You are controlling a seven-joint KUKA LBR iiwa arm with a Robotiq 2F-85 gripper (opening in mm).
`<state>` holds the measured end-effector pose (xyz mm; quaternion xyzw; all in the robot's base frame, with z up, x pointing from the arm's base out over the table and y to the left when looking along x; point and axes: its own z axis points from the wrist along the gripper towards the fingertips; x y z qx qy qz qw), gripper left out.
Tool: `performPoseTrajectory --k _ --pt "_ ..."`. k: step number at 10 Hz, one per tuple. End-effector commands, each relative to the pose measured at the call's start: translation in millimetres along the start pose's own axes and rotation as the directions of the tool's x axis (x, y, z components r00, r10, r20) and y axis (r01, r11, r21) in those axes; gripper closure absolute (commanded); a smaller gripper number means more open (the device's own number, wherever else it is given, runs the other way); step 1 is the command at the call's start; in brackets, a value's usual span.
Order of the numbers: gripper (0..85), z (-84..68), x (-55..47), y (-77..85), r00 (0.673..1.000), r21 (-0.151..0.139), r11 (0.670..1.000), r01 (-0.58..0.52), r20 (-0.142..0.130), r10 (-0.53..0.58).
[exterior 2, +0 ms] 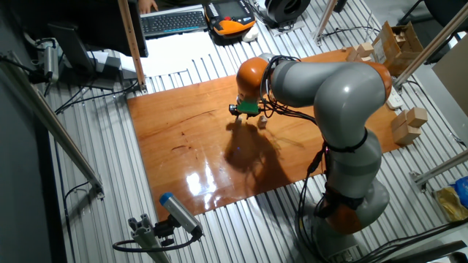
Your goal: Stack the blocks in a vertical line of five
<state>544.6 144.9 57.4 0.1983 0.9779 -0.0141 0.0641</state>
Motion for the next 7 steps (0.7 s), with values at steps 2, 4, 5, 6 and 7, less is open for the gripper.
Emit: performPoseTrajectory --k 2,4,5,6,7 --pt "51.0 -1.4 1.1 0.3 1.0 0.0 1.0 -0.001 0.0 0.001" --pt "51.0 -13.2 0.8 -0.6 1.0 0.003 1.0 -0.007 -0.01 0.007" --pt "68.0 -20.1 0.6 -1.4 1.0 -0.002 1.0 0.002 -0.022 -0.002" --pt "85.0 -23.9 1.0 -1.8 0.999 -0.009 1.0 0.014 -0.036 -0.014" --pt "85.0 -25.0 1.5 -1.9 0.999 -0.016 1.0 0.019 -0.042 -0.02"
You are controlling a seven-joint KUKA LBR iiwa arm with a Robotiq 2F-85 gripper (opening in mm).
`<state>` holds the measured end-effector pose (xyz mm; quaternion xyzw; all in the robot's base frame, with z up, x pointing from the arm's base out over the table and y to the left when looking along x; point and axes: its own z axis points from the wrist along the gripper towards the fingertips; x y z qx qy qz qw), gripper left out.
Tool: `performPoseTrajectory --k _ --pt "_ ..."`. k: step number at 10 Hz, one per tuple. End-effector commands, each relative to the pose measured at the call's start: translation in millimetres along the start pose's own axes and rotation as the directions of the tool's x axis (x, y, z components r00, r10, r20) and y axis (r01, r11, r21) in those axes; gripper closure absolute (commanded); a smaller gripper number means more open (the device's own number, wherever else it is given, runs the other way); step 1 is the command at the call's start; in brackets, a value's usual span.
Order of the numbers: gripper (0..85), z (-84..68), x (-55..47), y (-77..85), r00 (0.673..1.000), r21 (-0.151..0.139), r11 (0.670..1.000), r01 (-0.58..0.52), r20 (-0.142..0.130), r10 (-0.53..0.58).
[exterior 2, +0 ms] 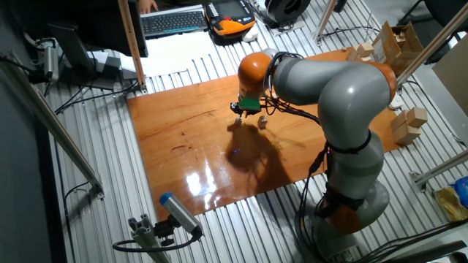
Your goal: Stack the blocks in a vertical line of five
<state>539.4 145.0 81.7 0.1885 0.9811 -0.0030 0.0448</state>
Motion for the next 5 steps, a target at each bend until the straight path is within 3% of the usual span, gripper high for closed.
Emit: performPoseTrajectory --k 1,4,5 --pt "85.0 0.4 0.4 0.3 1.0 -0.003 1.0 0.0 -0.001 0.0" --pt "85.0 0.3 0.5 0.3 1.0 -0.004 1.0 0.002 -0.004 -0.002" --pt "85.0 0.3 0.5 0.3 1.0 0.01 1.0 0.005 0.001 -0.005"
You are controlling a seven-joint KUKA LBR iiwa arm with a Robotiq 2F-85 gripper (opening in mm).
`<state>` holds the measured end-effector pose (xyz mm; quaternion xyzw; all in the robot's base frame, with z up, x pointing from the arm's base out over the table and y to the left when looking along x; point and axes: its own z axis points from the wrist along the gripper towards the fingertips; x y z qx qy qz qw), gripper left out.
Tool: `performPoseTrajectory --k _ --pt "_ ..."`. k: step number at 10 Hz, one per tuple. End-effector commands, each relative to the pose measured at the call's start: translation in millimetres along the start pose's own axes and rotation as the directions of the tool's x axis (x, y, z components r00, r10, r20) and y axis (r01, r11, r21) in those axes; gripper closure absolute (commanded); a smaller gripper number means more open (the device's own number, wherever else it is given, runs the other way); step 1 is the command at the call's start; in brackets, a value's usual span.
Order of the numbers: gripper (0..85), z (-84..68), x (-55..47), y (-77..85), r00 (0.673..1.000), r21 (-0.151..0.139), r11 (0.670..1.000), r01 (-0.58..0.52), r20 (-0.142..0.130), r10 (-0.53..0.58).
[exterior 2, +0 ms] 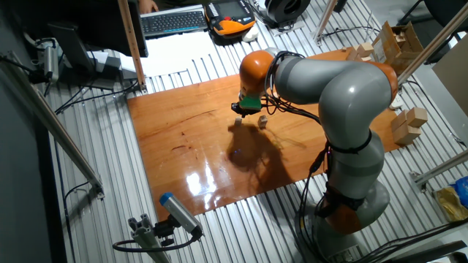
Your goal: Stack the blocks in a vertical line of five
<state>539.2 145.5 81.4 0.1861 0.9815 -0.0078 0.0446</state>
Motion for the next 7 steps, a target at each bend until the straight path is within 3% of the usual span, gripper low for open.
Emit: performPoseTrajectory --k 1,2,4,5,6,7 --pt "85.0 0.0 0.1 0.0 1.0 0.008 1.0 0.007 0.004 -0.007" --pt "85.0 0.0 0.1 0.0 1.0 0.034 0.999 0.019 0.016 -0.019" --pt "85.0 0.0 0.1 0.0 0.998 -0.015 0.998 0.068 0.001 -0.068" --pt "85.0 0.0 0.1 0.0 0.997 -0.025 0.996 0.082 0.007 -0.082" --pt "85.0 0.0 0.1 0.0 0.998 -0.005 0.998 0.067 0.015 -0.067" --pt "85.0 0.0 0.1 0.0 0.998 0.039 0.998 0.054 0.019 -0.054"
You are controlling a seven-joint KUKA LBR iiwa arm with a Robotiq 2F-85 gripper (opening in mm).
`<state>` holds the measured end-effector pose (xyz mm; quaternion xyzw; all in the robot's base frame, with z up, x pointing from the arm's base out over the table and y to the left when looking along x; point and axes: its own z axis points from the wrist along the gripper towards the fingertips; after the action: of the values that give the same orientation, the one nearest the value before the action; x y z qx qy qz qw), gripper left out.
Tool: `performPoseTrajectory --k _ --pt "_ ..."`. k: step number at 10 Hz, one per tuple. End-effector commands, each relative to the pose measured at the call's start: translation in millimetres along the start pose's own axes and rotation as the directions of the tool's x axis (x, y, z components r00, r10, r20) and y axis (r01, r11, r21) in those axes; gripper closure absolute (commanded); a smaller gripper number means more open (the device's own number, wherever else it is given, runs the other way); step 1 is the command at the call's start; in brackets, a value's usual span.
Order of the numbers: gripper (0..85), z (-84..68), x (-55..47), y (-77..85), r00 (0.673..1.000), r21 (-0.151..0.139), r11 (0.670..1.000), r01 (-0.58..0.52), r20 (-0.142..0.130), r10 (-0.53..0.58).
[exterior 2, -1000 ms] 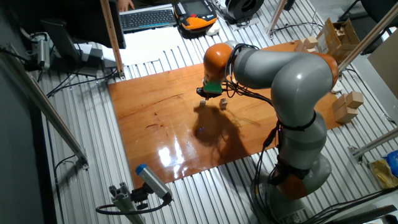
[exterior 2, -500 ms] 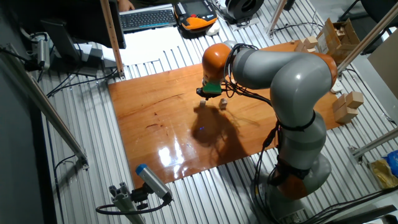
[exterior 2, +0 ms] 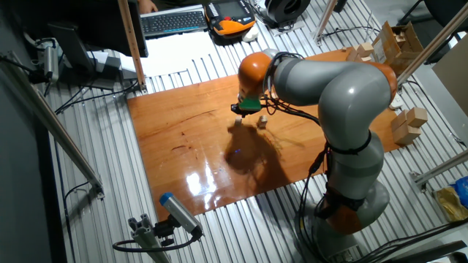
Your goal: Stack the blocks in a vertical line of five
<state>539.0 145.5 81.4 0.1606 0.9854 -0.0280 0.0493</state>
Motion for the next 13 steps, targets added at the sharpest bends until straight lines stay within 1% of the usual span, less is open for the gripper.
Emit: performPoseTrajectory --k 1,4,5,6,8,9,11,13 --pt "85.0 0.0 -0.1 0.0 1.0 0.0 1.0 0.0 -0.012 0.0" --pt "85.0 0.0 -0.1 -0.6 1.0 0.001 1.0 0.006 -0.007 -0.006" --pt "85.0 0.4 -0.2 -3.1 1.0 -0.004 1.0 0.01 -0.008 -0.01" --pt "85.0 1.0 -0.1 -1.9 1.0 -0.009 1.0 0.007 -0.01 -0.007" --pt "85.0 -0.8 -1.3 5.7 1.0 -0.014 1.0 -0.013 -0.007 0.012" --pt "85.0 -2.4 0.2 10.0 1.0 -0.007 1.0 -0.022 -0.006 0.022" --pt "51.0 -2.0 0.6 11.2 1.0 -0.008 1.0 -0.029 -0.002 0.029" --pt "51.0 1.1 -0.5 11.3 0.999 -0.008 0.999 -0.033 0.008 0.033"
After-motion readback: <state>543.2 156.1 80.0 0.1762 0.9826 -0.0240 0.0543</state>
